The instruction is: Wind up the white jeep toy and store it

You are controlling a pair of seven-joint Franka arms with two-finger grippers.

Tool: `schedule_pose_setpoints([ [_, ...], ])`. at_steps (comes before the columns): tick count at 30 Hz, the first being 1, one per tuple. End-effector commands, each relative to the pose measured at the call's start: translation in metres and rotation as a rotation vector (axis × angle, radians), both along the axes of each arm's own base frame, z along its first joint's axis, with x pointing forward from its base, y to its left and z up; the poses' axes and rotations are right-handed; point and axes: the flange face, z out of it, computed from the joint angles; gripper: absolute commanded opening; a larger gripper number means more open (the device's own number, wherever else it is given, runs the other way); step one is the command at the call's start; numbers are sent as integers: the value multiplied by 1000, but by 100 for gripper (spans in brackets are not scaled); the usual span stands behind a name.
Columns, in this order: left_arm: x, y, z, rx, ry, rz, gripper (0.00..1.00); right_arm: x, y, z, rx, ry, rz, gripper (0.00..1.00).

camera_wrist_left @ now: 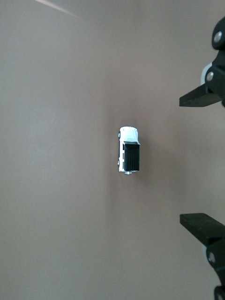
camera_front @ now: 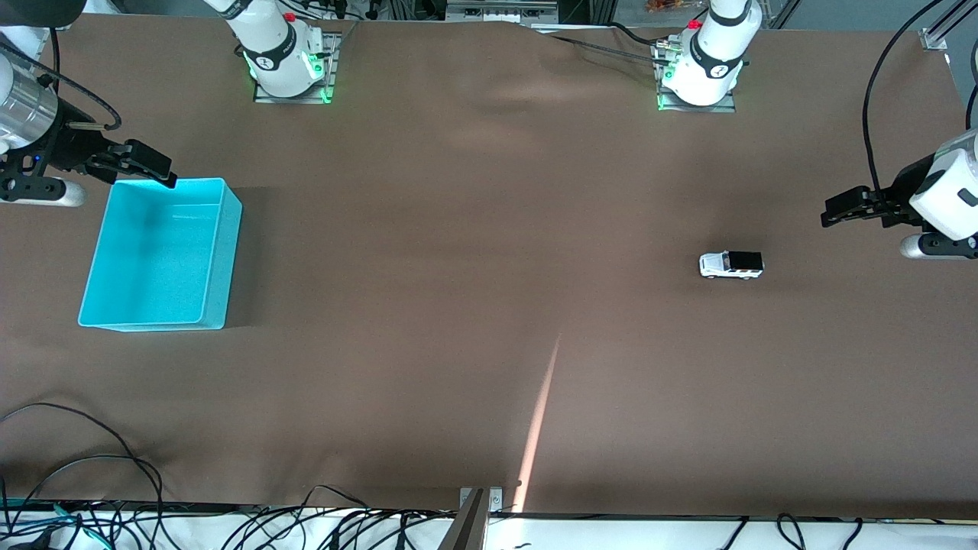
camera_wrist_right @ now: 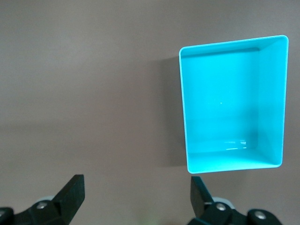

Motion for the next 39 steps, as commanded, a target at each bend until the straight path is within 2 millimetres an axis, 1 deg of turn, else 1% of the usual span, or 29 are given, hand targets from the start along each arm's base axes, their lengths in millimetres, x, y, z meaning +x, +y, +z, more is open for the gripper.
schedule_pose_setpoints([
  [1, 4, 0, 2, 25, -10, -4, 100, 1, -1, 4, -20, -5, 2, 100],
  [17, 4, -1, 1, 26, -8, -5, 100, 3, -2, 6, -25, -7, 12, 100],
  [20, 4, -2, 1, 25, -7, -7, 100, 3, 2, 7, -46, -10, 25, 100],
  [22, 4, -2, 0, 26, -5, -7, 100, 3, 11, 7, -60, -15, 46, 100],
  [24, 5, -2, -1, 26, -2, -7, 100, 3, 12, 8, -71, -19, 52, 100],
  [25, 5, -3, -2, 26, 0, -9, 100, 4, 19, 13, -74, -41, 66, 100],
  [35, 6, -2, -2, 26, 0, -7, 100, 6, 20, 16, -66, -50, 65, 100],
  [39, 8, -1, -10, 27, 12, -6, 100, 6, 22, 22, -63, -62, 66, 100],
])
